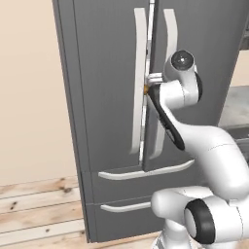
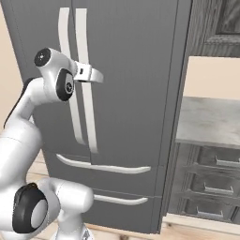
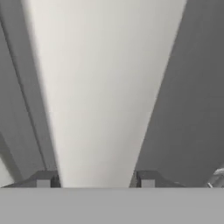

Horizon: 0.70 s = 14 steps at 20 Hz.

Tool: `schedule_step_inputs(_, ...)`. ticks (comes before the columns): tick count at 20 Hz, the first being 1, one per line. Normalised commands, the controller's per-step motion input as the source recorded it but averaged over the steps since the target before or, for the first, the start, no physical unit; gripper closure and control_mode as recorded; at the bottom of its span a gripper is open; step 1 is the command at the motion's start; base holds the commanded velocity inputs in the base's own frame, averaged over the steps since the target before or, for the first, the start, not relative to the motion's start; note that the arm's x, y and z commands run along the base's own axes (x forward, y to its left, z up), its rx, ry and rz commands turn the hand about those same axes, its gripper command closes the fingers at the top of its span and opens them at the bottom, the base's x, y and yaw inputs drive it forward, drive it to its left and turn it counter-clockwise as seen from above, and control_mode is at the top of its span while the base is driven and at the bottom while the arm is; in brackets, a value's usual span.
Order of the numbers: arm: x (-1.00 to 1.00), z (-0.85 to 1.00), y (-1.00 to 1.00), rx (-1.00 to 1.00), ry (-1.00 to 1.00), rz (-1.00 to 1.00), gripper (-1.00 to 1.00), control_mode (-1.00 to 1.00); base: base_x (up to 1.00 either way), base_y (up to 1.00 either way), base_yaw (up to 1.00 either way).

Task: Gather the carrot and potato from the fridge and place them on a tray on the dining counter. Then gather the fish and chicken drumstick from the fridge and place them on the other tray.

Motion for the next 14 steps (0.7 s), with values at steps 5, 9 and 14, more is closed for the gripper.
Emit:
schedule_step_inputs(5, -1.00, 0.19, -0.56, 0.07, -0.04, -0.19, 1.00, -1.00, 0.00, 0.00, 0.00)
schedule_step_inputs(9, -1.00, 0.14, -0.75, 0.09, 0.00, -0.12, 1.00, -1.00, 0.00, 0.00, 0.00)
schedule_step_inputs(14, -0.92, 0.10, -0.72, 0.06, 0.00, -0.08, 1.00, -1.00, 0.00, 0.00, 0.00)
